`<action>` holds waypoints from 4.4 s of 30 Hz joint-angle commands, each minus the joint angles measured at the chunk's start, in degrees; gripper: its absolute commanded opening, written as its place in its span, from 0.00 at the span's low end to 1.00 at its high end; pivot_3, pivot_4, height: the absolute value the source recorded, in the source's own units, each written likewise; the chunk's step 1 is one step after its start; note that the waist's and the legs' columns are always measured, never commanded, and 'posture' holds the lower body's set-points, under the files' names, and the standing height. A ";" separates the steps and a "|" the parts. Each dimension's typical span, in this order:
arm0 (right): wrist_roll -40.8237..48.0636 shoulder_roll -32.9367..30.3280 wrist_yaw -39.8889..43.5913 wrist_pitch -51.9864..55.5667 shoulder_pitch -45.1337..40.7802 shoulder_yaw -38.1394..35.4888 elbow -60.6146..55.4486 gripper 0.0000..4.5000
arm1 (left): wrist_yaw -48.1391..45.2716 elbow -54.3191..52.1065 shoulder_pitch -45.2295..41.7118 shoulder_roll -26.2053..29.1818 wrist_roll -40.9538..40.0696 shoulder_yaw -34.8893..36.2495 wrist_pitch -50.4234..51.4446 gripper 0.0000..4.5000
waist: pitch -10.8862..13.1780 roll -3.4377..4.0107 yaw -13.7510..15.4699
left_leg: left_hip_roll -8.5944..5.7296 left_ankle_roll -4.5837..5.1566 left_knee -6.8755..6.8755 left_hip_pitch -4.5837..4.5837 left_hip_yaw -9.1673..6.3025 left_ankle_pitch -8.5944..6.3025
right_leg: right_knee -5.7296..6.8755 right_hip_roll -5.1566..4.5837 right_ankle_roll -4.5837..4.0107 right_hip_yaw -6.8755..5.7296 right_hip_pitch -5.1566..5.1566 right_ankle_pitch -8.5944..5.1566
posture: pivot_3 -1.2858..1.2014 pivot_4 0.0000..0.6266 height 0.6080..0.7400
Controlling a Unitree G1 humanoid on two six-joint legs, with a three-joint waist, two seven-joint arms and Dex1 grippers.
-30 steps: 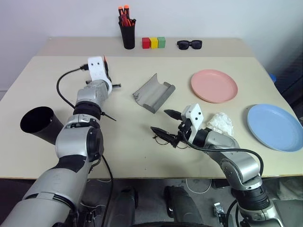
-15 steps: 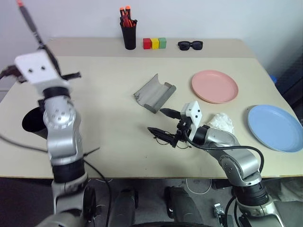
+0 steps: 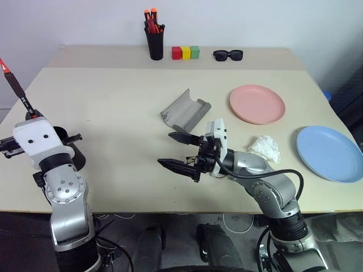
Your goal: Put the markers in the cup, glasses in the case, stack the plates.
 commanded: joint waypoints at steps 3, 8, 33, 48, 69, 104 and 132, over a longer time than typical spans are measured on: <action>1.25 0.74 -0.57 -0.29 -0.75 -0.08 -2.45 1.00 | 0.72 -0.79 1.14 -0.68 1.34 0.24 -2.32 0.02 | 0.00 0.00 -0.08 | 0.00 0.00 -0.01 0.00 0.00 0.00 | 0.00 0.01 0.00 0.00 0.00 0.00 | 0.52 0.24 1.00; 1.43 0.67 -0.85 -0.24 -0.47 -0.19 -2.66 1.00 | 1.52 -1.87 3.30 -2.67 1.56 0.65 -1.83 0.02 | 0.00 0.00 -0.07 | 0.01 0.00 -0.01 0.00 0.00 0.00 | 0.00 0.00 0.00 0.00 -0.01 0.00 | 0.52 0.24 1.00; 2.45 0.41 -1.08 0.25 -0.46 -0.30 -2.61 1.00 | 2.55 -2.08 5.47 -6.30 2.79 0.09 -1.86 0.94 | -0.01 0.02 -0.10 | 0.02 0.00 -0.02 -0.02 0.01 -0.01 | -0.05 0.00 -0.04 0.00 -0.03 -0.03 | 0.52 0.24 1.00; 1.77 -0.21 -2.20 -0.31 -0.48 -1.12 -2.83 1.00 | -0.95 -5.77 -5.17 -1.58 1.58 -0.46 1.35 0.94 | -0.01 0.00 -0.06 | 0.01 0.00 -0.01 -0.09 -0.03 -0.01 | -0.08 0.01 -0.04 -0.04 -0.05 -0.03 | 0.52 0.24 1.00; -13.42 -24.39 -7.92 -1.20 9.64 -17.97 -5.50 1.00 | -42.62 37.73 -41.84 3.64 -28.18 -23.16 43.26 0.97 | 0.05 0.01 -0.10 | -0.04 0.04 -0.08 -0.21 0.04 -0.02 | -0.08 0.02 0.22 0.00 -0.22 0.05 | 0.52 0.24 1.00; -8.34 -22.97 -7.91 3.15 17.22 -15.82 -15.60 1.00 | -91.59 47.53 -40.79 26.85 -19.48 -38.82 3.87 0.01 | 0.10 0.10 0.96 | 0.02 0.05 -0.04 -0.31 0.10 -0.02 | -0.10 -0.09 -0.13 0.07 -0.32 -0.14 | 0.52 0.24 1.00; -10.83 -26.73 -5.97 3.20 14.13 -12.77 -15.88 1.00 | -86.65 52.15 -44.67 18.11 -18.45 -32.97 0.76 0.50 | 0.10 0.10 -0.08 | 0.01 0.11 0.04 -0.31 0.12 -0.05 | 0.00 0.00 -0.05 0.08 -0.32 -0.11 | 0.52 0.24 1.00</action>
